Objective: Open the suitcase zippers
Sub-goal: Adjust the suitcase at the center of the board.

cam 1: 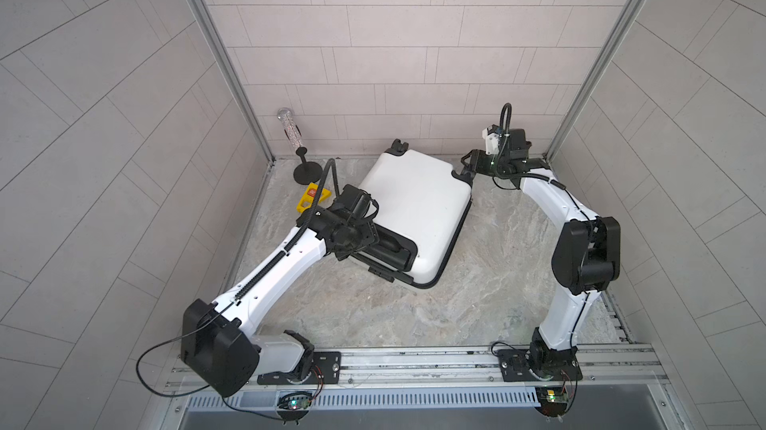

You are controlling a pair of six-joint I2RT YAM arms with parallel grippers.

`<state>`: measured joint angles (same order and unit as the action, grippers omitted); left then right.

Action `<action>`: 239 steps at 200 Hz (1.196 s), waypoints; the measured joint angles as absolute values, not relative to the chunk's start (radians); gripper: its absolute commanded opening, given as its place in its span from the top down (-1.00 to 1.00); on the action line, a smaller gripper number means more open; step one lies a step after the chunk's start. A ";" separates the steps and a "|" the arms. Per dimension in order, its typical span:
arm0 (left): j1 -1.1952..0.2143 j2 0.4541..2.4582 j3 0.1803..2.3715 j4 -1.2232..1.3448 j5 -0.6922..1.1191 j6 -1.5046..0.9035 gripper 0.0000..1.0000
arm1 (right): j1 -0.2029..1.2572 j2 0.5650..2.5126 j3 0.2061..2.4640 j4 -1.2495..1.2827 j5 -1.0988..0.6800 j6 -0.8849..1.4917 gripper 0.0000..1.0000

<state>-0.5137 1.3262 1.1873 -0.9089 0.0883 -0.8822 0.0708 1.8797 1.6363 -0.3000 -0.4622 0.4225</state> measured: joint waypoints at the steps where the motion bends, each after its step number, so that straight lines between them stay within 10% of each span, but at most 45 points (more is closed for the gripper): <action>1: -0.513 1.327 1.188 -0.909 0.088 -0.882 -0.49 | 0.071 1.880 1.637 -0.299 -0.462 0.424 0.09; 137: -0.305 1.512 1.357 -0.888 0.105 -0.659 -0.50 | 0.112 1.414 1.077 -0.371 -0.434 0.449 0.50; 185: -0.273 1.545 1.419 -0.891 0.064 -0.564 -0.51 | 0.123 1.211 0.942 -0.472 -0.405 0.499 -0.17; 239: -0.270 1.422 1.389 -0.889 0.006 -0.522 -0.51 | 0.039 1.472 1.375 -0.436 -0.356 0.503 -0.25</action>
